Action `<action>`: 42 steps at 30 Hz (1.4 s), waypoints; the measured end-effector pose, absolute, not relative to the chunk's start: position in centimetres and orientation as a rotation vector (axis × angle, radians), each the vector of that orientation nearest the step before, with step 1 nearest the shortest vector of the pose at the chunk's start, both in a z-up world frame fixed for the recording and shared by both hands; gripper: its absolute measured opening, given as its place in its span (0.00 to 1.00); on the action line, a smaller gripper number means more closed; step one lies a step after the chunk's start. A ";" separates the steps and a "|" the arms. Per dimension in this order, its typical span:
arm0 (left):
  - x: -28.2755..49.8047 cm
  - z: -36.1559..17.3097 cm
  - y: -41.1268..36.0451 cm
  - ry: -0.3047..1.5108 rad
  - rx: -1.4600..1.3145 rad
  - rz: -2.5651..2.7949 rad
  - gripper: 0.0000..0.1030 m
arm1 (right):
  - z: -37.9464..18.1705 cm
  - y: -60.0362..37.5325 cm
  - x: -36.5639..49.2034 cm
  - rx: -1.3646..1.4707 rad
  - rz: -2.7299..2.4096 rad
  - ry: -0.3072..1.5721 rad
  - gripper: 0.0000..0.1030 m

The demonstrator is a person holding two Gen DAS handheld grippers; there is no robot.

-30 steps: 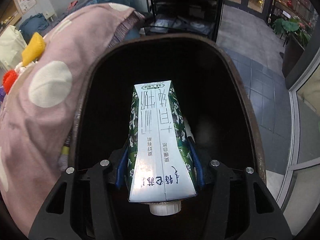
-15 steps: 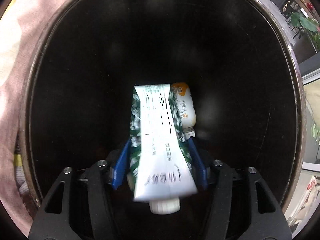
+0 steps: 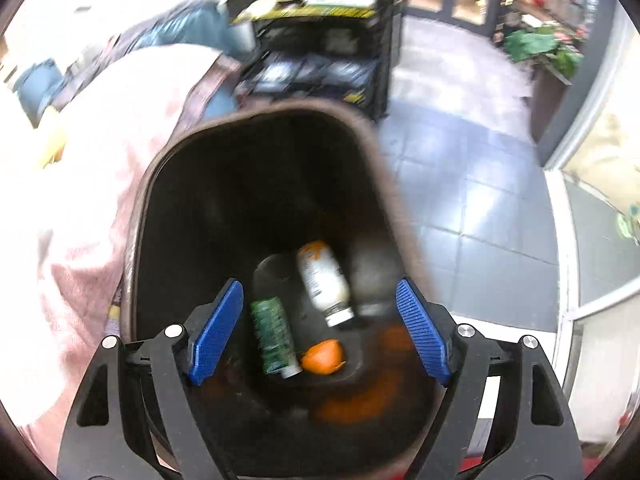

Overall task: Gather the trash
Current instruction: 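Carry the carton and mask over the bin and open both grippers, then return both tools to the table and approach the white tissue with the right gripper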

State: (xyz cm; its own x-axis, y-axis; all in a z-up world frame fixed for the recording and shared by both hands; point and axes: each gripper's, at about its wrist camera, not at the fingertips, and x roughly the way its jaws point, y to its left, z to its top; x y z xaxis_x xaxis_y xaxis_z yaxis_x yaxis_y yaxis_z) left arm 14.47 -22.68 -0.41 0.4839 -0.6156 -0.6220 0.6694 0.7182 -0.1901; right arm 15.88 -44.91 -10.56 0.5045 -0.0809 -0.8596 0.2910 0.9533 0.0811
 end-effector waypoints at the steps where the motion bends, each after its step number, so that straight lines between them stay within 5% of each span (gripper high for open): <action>1: 14.5 -0.5 -23.2 0.728 0.088 -0.787 0.03 | -9.8 -45.4 15.6 0.237 -0.249 1.004 0.77; 24: 17.0 -7.2 -32.6 0.971 0.275 -0.807 0.04 | -6.5 -51.3 9.0 0.365 -0.463 0.822 0.77; 27: 16.8 -7.8 -32.7 0.983 0.303 -0.800 0.23 | -6.6 -51.3 9.0 0.365 -0.469 0.822 0.78; 29: 16.5 -7.9 -32.8 0.958 0.314 -0.784 0.64 | -6.6 -51.4 9.1 0.366 -0.471 0.822 0.78; 34: 15.5 -7.1 -32.9 0.874 0.353 -0.797 0.85 | -6.4 -51.4 8.9 0.371 -0.467 0.803 0.79; 42: 13.6 -5.9 -32.1 0.793 0.374 -0.815 0.90 | -5.4 -50.7 8.5 0.369 -0.436 0.735 0.85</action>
